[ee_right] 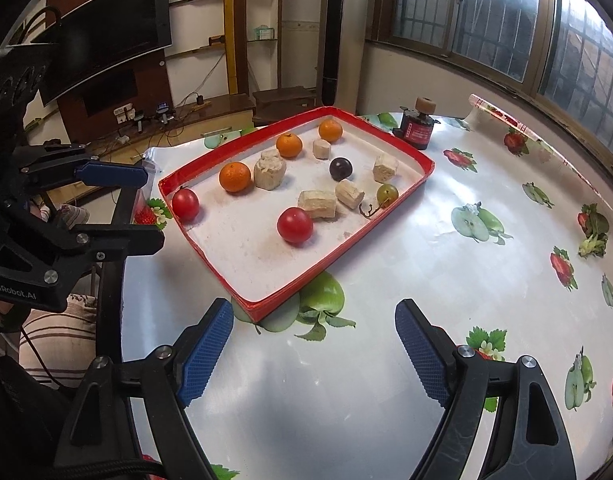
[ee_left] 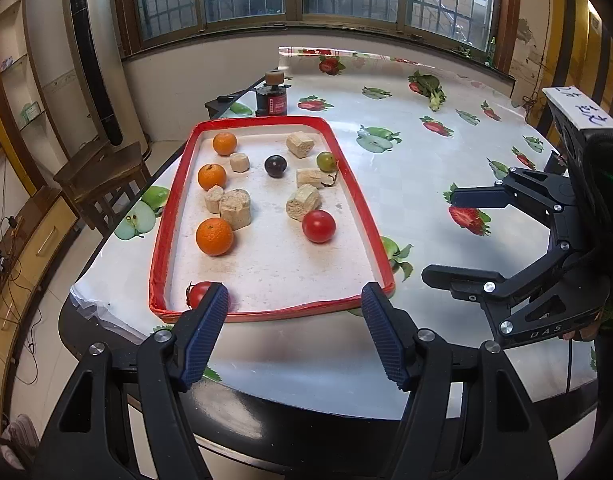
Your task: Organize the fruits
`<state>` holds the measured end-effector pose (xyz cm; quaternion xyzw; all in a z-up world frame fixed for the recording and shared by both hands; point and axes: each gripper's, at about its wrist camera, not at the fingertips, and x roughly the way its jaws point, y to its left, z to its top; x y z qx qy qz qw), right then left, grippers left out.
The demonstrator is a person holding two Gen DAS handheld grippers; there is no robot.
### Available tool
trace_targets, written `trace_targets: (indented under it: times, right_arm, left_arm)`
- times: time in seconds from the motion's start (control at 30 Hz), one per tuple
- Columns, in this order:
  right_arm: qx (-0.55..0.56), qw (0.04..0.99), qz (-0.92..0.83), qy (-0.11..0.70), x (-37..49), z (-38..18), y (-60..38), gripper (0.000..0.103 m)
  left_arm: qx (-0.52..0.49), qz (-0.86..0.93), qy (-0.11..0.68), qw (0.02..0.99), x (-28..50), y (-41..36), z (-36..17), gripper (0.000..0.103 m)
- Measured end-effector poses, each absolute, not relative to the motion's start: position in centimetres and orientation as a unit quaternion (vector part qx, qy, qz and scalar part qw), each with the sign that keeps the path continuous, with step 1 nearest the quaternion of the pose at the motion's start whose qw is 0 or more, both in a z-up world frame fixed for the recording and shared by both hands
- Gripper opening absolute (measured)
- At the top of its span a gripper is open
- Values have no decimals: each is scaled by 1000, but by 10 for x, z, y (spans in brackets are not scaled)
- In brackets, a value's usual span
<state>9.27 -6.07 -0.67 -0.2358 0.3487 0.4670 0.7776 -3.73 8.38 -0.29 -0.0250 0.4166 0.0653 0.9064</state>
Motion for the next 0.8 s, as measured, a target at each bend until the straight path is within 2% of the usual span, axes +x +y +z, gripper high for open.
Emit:
trace_targets:
  times: [0.8]
  right_arm:
    - [-234, 765, 486, 351, 117, -12, -22, 85]
  left_arm:
    - [-42, 92, 424, 900, -19, 116, -10, 68]
